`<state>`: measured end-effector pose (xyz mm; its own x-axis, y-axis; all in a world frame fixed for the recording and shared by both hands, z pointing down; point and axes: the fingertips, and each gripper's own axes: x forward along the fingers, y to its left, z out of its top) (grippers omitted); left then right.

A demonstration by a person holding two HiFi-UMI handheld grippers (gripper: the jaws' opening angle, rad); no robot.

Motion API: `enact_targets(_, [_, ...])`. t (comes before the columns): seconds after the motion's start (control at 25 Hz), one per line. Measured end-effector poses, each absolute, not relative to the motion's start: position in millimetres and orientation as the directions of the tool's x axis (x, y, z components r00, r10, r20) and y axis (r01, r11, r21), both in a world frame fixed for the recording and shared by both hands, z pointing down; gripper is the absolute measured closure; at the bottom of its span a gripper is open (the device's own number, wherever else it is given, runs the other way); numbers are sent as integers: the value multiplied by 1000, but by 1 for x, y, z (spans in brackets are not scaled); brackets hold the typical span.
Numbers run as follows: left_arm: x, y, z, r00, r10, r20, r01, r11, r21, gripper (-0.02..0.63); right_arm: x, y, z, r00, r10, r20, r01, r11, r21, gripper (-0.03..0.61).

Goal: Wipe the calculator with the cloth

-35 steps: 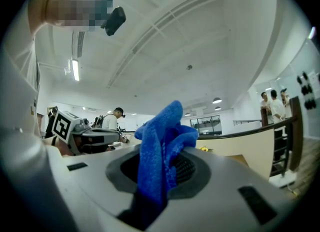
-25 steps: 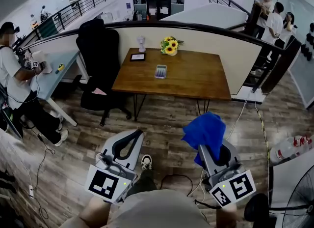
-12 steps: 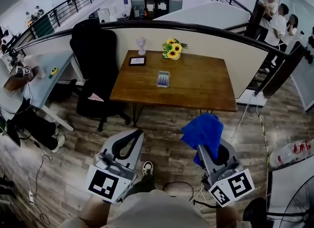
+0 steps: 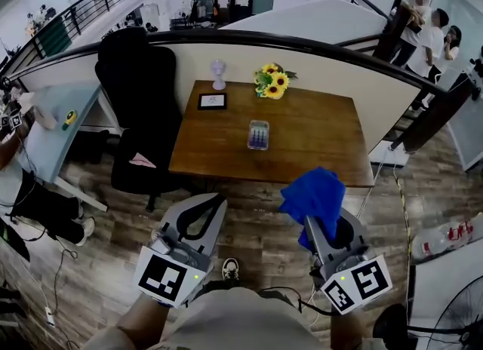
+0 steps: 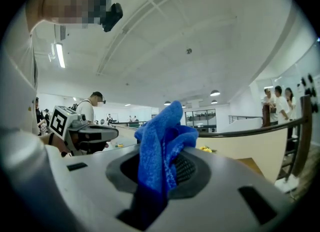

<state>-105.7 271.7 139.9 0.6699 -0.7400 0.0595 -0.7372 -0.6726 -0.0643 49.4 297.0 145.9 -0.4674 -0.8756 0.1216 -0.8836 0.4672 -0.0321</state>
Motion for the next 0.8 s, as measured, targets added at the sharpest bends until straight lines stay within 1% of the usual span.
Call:
enact_targets(0.32, [-131, 224, 148, 682, -728, 65, -727, -685, -43, 603, 20, 250, 157, -462, -873, 155, -886, 461, -45, 479])
enact_targets(0.8, [-114, 149, 155, 670, -739, 74, -737, -673, -52, 603, 45, 172, 171, -465, -869, 171, -885, 461, -65, 479])
